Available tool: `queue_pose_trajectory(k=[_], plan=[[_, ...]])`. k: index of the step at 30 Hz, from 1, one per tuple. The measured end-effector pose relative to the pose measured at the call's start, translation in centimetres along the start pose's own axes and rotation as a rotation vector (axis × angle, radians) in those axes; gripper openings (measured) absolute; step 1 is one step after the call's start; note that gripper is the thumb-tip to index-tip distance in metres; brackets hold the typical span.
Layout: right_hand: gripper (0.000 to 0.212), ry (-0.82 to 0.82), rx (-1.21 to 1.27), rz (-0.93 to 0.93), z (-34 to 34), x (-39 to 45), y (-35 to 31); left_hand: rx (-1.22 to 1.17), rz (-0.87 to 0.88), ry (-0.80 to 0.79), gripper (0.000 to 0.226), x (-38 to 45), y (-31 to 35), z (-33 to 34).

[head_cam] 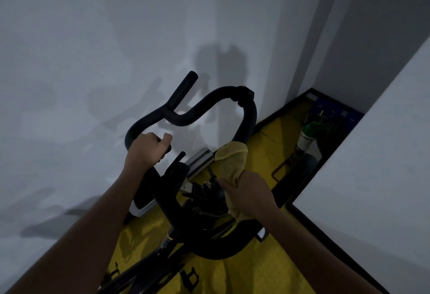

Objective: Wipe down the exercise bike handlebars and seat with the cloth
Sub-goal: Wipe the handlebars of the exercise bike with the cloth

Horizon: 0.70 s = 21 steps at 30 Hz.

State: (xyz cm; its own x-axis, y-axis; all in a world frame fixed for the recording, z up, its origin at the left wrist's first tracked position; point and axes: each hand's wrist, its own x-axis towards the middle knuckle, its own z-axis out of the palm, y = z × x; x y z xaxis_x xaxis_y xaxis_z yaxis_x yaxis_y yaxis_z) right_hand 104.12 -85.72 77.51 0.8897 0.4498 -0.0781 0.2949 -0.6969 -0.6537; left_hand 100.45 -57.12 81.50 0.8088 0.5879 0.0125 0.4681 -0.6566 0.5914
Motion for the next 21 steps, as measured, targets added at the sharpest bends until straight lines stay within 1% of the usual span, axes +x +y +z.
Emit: queue_pose_trajectory(k=[4, 7, 9, 11, 14, 16, 18, 21], plan=[[0.056, 0.07, 0.301, -0.005, -0.4, 2.5, -1.8, -0.023, -0.015, -0.001, 0.062, 0.3, -0.2, -0.1], [0.054, 0.19, 0.493, 0.135, -0.9, 5.4, -3.7, -0.015, -0.022, -0.003, 0.063, 0.4, -0.3, 0.0], [0.052, 0.271, 0.686, 0.247, -1.6, 7.5, -4.7, -0.019, -0.024, -0.006, 0.063, 0.5, -0.3, 0.0], [0.05, 0.372, 0.836, 0.31, -3.4, 9.5, -5.8, -0.03, -0.021, -0.006, 0.063, 0.5, -0.5, 0.1], [0.048, 0.513, 0.842, 0.268, -5.9, 11.7, -6.7, -0.026, -0.031, 0.002, 0.063, 0.5, -0.4, 0.1], [0.051, 0.572, 0.822, 0.209, -5.9, 12.5, -6.8, -0.021, -0.035, 0.004, 0.062, 0.6, -0.3, 0.0], [0.056, 0.583, 0.81, 0.206, -5.1, 12.6, -6.6, -0.016, -0.022, 0.004, 0.061, 0.7, -0.4, 0.0], [0.062, 0.542, 0.81, 0.268, -4.3, 11.8, -6.2, -0.018, -0.014, 0.003, 0.06, 0.6, -0.5, 0.0]])
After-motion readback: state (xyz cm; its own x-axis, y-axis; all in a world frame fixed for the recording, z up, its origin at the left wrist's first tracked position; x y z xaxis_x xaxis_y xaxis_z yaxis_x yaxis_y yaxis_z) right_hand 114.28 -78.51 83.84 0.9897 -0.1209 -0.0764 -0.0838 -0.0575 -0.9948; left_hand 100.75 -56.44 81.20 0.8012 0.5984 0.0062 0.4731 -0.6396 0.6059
